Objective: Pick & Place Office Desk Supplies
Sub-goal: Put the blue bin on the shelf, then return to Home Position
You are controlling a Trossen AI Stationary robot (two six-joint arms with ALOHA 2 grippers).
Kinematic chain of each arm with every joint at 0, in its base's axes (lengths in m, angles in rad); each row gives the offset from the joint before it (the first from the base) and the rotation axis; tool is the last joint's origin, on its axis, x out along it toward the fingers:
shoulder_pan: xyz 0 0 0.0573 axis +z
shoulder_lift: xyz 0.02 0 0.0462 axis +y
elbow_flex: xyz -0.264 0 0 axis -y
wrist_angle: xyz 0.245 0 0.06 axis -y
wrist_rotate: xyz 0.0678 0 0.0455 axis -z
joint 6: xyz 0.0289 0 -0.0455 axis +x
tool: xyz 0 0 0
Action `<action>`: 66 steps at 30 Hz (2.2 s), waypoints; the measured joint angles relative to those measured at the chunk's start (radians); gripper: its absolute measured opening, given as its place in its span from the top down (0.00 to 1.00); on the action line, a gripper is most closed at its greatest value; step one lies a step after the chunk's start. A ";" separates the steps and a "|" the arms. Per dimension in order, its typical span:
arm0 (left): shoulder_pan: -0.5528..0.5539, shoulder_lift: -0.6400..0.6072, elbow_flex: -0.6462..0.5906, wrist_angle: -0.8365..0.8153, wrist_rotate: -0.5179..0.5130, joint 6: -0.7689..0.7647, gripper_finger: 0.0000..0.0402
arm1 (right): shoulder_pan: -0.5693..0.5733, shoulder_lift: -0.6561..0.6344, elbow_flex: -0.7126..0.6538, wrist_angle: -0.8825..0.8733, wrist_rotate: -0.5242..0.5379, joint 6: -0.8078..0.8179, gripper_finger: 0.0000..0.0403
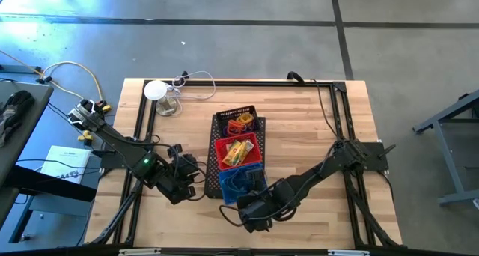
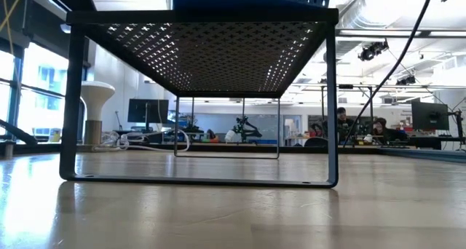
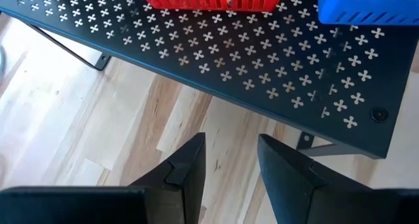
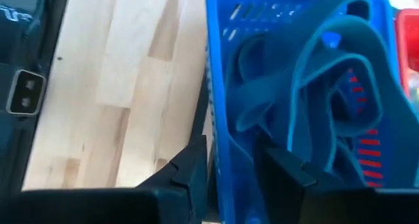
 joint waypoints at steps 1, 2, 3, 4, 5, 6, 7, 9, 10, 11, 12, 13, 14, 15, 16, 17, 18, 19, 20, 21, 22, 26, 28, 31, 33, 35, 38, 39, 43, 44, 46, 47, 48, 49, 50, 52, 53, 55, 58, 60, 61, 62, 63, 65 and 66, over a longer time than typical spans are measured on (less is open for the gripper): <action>0.000 0.000 0.000 0.000 0.004 0.000 0.67 | -0.003 0.000 0.000 0.010 -0.007 -0.003 0.72; 0.000 0.000 0.000 0.000 0.006 0.000 0.67 | -0.006 0.000 0.000 0.014 -0.015 -0.004 0.71; 0.000 0.000 0.000 0.000 0.007 0.000 0.67 | -0.007 0.000 0.000 0.019 -0.019 -0.004 0.70; 0.000 0.000 0.000 0.000 0.007 0.000 0.67 | -0.007 0.000 0.000 0.026 -0.020 -0.005 0.69; 0.000 0.000 0.000 0.000 0.007 0.000 0.67 | -0.009 0.000 0.000 0.030 -0.018 -0.007 0.67; 0.000 0.000 0.000 0.000 0.007 0.000 0.67 | -0.011 0.000 0.000 0.033 -0.018 -0.011 0.66; 0.000 0.000 0.000 0.000 0.007 0.000 0.67 | -0.013 0.000 0.000 0.039 -0.019 -0.021 0.65; 0.000 0.000 0.000 0.000 0.008 0.000 0.67 | -0.013 -0.002 0.000 0.048 -0.016 -0.034 0.62; 0.000 0.000 0.000 0.000 0.008 0.000 0.67 | -0.013 -0.005 0.000 0.050 -0.016 -0.044 0.61; 0.000 0.000 0.000 0.000 0.008 0.000 0.67 | -0.014 -0.009 0.000 0.057 -0.016 -0.055 0.60; 0.000 0.000 0.000 0.000 0.009 0.000 0.67 | -0.014 -0.011 0.001 0.067 -0.009 -0.068 0.59; 0.000 0.000 0.000 0.000 0.009 0.000 0.67 | -0.014 -0.014 0.002 0.076 0.010 -0.080 0.59; 0.000 0.000 0.000 0.000 0.010 0.000 0.67 | -0.013 -0.019 0.002 0.074 0.034 -0.089 0.58; 0.000 0.000 0.000 0.000 0.010 0.000 0.67 | -0.010 -0.025 0.001 0.073 0.054 -0.099 0.58; 0.000 0.000 0.000 0.000 0.010 0.000 0.67 | -0.007 -0.033 0.001 0.081 0.062 -0.112 0.58; 0.000 0.000 0.000 0.000 0.010 0.000 0.67 | -0.005 -0.045 0.001 0.090 0.065 -0.128 0.59; 0.000 0.000 0.000 -0.001 0.010 0.000 0.67 | -0.002 -0.057 0.001 0.094 0.067 -0.139 0.59; 0.000 0.000 0.000 -0.003 0.010 0.000 0.67 | 0.002 -0.068 0.001 0.095 0.070 -0.147 0.59; 0.000 0.000 0.000 -0.004 0.010 0.000 0.67 | 0.007 -0.081 0.001 0.097 0.073 -0.160 0.60; 0.000 0.000 0.000 -0.007 0.010 0.000 0.67 | 0.014 -0.093 0.001 0.097 0.078 -0.170 0.60; 0.000 0.000 0.000 -0.012 0.007 0.002 0.67 | 0.023 -0.106 0.001 0.096 0.087 -0.183 0.61; 0.000 -0.016 0.035 -0.031 0.000 0.111 0.69 | 0.061 -0.162 0.001 0.092 0.171 -0.192 0.65; 0.000 -0.035 0.048 -0.034 -0.011 0.128 0.70 | 0.081 -0.194 0.002 0.090 0.211 -0.192 0.67; 0.001 -0.082 0.054 -0.043 -0.044 0.137 0.71 | 0.107 -0.245 0.002 0.053 0.256 -0.185 0.71; 0.003 -0.122 0.056 -0.059 -0.073 0.172 0.74 | 0.126 -0.289 0.002 -0.018 0.280 -0.144 0.76; 0.003 -0.168 0.057 -0.094 -0.118 0.204 0.76 | 0.131 -0.339 0.002 -0.085 0.310 -0.080 0.84; 0.003 -0.241 0.057 -0.160 -0.182 0.275 0.83 | 0.138 -0.412 0.000 -0.204 0.319 0.031 0.96; 0.003 -0.264 0.057 -0.189 -0.205 0.295 0.86 | 0.138 -0.435 -0.010 -0.228 0.319 0.057 0.98; 0.005 -0.356 0.050 -0.313 -0.350 0.309 0.98 | 0.145 -0.545 -0.112 -0.244 0.291 0.072 0.99; 0.005 -0.383 0.042 -0.334 -0.392 0.307 0.99 | 0.151 -0.580 -0.156 -0.223 0.273 0.064 0.99; 0.005 -0.443 0.019 -0.336 -0.470 0.311 0.99 | 0.167 -0.662 -0.260 -0.148 0.256 0.044 0.99; 0.005 -0.474 0.005 -0.338 -0.488 0.311 1.00 | 0.175 -0.710 -0.319 -0.095 0.255 0.030 1.00; 0.005 -0.507 -0.012 -0.335 -0.498 0.311 1.00 | 0.181 -0.765 -0.387 -0.031 0.255 0.012 1.00; 0.005 -0.539 -0.030 -0.329 -0.501 0.311 1.00 | 0.187 -0.820 -0.459 0.036 0.255 -0.012 1.00; 0.005 -0.573 -0.053 -0.316 -0.501 0.308 1.00 | 0.191 -0.875 -0.533 0.106 0.255 -0.033 1.00; 0.005 -0.646 -0.105 -0.267 -0.502 0.312 1.00 | 0.190 -0.982 -0.687 0.252 0.255 -0.066 1.00; 0.005 -0.682 -0.133 -0.230 -0.501 0.319 1.00 | 0.190 -1.030 -0.762 0.327 0.252 -0.074 1.00; 0.005 -0.752 -0.191 -0.138 -0.501 0.358 1.00 | 0.190 -1.122 -0.909 0.470 0.237 -0.081 1.00; 0.005 -0.843 -0.277 0.035 -0.490 0.458 1.00 | 0.169 -1.251 -1.113 0.648 0.226 -0.150 1.00; 0.005 -0.899 -0.337 0.159 -0.444 0.550 1.00 | 0.151 -1.324 -1.229 0.765 0.197 -0.204 1.00; 0.005 -0.923 -0.368 0.233 -0.409 0.594 1.00 | 0.143 -1.359 -1.286 0.814 0.171 -0.222 1.00; 0.005 -0.946 -0.400 0.307 -0.370 0.640 1.00 | 0.134 -1.396 -1.340 0.865 0.135 -0.242 1.00; 0.008 -0.967 -0.434 0.385 -0.332 0.684 1.00 | 0.122 -1.427 -1.387 0.917 0.108 -0.264 1.00; 0.019 -0.999 -0.503 0.530 -0.258 0.764 1.00 | 0.091 -1.487 -1.479 1.019 0.061 -0.307 1.00; 0.027 -1.011 -0.536 0.586 -0.223 0.797 1.00 | 0.074 -1.515 -1.518 1.051 0.044 -0.321 1.00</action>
